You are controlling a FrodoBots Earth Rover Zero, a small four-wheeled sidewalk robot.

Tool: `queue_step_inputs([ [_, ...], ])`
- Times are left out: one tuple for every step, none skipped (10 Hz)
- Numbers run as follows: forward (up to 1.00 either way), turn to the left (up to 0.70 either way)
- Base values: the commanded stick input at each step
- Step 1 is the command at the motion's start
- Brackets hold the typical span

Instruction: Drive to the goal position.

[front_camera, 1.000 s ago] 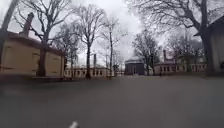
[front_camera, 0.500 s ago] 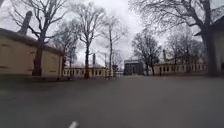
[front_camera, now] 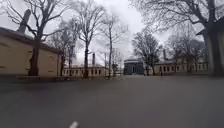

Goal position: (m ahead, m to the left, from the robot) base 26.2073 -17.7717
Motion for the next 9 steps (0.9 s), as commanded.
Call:
queue_step_inputs([
  [1.0,0.0],
  [1.0,0.0],
  [1.0,-0.05],
  [1.0,-0.36],
  [1.0,-0.4],
  [1.0,-0.4],
  [1.0,-0.4],
  [1.0,-0.4],
  [1.0,-0.4],
])
